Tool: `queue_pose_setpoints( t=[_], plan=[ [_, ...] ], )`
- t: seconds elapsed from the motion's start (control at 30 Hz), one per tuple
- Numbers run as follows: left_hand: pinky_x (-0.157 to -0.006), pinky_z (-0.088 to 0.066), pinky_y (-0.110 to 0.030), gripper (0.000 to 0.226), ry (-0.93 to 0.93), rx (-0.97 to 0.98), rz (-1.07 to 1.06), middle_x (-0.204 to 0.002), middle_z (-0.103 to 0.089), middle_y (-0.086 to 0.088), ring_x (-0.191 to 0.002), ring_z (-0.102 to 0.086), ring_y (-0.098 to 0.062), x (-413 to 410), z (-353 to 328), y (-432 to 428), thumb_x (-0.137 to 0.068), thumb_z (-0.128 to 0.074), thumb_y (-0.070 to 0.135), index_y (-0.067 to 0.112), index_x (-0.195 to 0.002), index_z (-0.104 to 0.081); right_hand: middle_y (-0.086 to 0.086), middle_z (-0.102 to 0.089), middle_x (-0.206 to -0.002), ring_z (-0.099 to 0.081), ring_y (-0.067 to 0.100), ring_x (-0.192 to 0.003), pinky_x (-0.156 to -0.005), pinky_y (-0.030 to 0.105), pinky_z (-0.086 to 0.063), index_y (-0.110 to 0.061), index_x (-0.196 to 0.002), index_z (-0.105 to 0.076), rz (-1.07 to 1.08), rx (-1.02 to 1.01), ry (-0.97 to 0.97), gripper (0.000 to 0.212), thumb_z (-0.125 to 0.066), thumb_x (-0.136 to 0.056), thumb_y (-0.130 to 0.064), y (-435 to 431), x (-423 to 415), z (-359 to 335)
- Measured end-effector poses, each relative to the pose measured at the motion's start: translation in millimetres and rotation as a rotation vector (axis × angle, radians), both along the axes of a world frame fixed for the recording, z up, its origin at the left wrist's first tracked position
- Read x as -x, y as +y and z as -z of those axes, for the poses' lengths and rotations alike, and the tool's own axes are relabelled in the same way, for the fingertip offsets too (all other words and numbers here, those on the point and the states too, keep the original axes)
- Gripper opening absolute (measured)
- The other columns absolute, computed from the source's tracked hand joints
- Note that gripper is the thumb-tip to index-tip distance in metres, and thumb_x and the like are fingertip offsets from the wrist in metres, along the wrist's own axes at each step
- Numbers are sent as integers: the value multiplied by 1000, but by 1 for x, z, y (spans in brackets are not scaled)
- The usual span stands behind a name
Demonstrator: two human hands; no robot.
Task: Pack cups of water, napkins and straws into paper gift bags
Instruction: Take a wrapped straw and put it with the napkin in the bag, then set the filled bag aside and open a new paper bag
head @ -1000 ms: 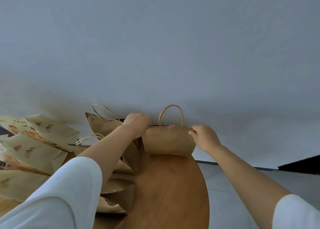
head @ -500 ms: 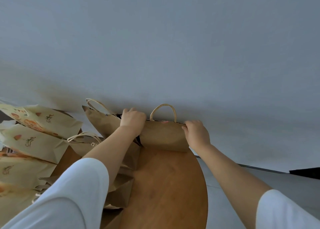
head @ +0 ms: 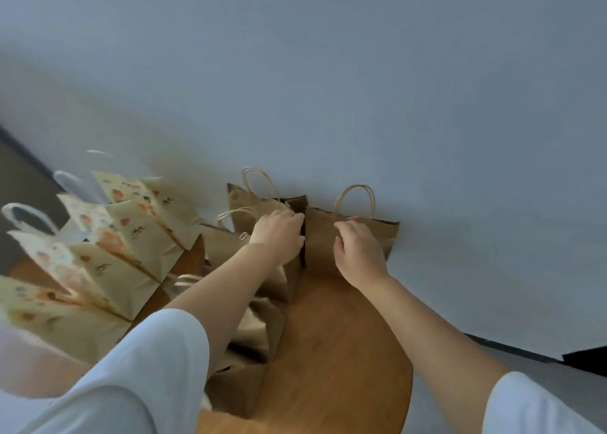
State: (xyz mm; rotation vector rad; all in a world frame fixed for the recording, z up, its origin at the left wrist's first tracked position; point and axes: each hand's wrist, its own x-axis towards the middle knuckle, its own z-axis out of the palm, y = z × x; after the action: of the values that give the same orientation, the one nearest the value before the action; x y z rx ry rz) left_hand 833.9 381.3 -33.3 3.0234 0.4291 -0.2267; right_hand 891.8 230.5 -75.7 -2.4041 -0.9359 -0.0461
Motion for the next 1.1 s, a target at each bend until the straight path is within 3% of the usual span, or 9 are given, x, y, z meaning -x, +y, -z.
queue_pose_setpoints(
  t=[0.17,0.3,0.43,0.63,0.87,1.1],
  plan=[
    [-95,-41,-37,38,-154,110,-118,-135,-50,-5,-124,-44,-24,106,-34,36,-93,-47,23,17,-131,-50,11,-61,-112,-52,27,-107,-82,35,-46,-3,-116,-57,-152,75,-28,28,-42,-96,-14,49,90,-42],
    [-103,-36,-36,47,-257,105,-161,-143,-44,-2,-132,-37,-22,210,-59,76,-95,-48,23,18,-141,-42,11,-57,-124,-47,26,-119,-94,37,-43,-3,-123,-53,-202,118,-45,35,-38,-99,-22,91,173,-75],
    [-102,-36,-36,48,-276,85,-262,-145,-42,-3,-131,-40,-24,314,-66,119,-96,-48,27,17,-142,-41,7,-41,-146,-32,19,-136,-107,29,-28,-6,-141,-38,-287,204,-94,45,-32,-101,-27,136,252,-97],
    [-97,-40,-37,45,-241,26,-425,-143,-44,-3,-129,-43,-24,448,-68,184,-97,-45,28,15,-139,-44,7,-33,-150,-24,20,-140,-110,32,-24,-7,-144,-31,-407,247,-52,48,-30,-102,-30,210,352,-98],
    [-104,-42,-39,46,-275,12,-623,-145,-44,-2,-131,-43,-23,535,-67,275,-98,-46,33,16,-141,-43,10,-37,-147,-31,23,-136,-109,33,-26,-6,-142,-34,-550,256,-120,48,-30,-101,-30,319,423,-99],
    [-108,-35,-40,54,-254,-14,-673,-150,-37,-4,-137,-36,-25,579,-71,401,-99,-40,42,13,-144,-37,6,-6,-159,-2,17,-146,-118,32,-5,-9,-150,-10,-654,257,-125,59,-23,-101,-39,470,473,-88]
  ],
)
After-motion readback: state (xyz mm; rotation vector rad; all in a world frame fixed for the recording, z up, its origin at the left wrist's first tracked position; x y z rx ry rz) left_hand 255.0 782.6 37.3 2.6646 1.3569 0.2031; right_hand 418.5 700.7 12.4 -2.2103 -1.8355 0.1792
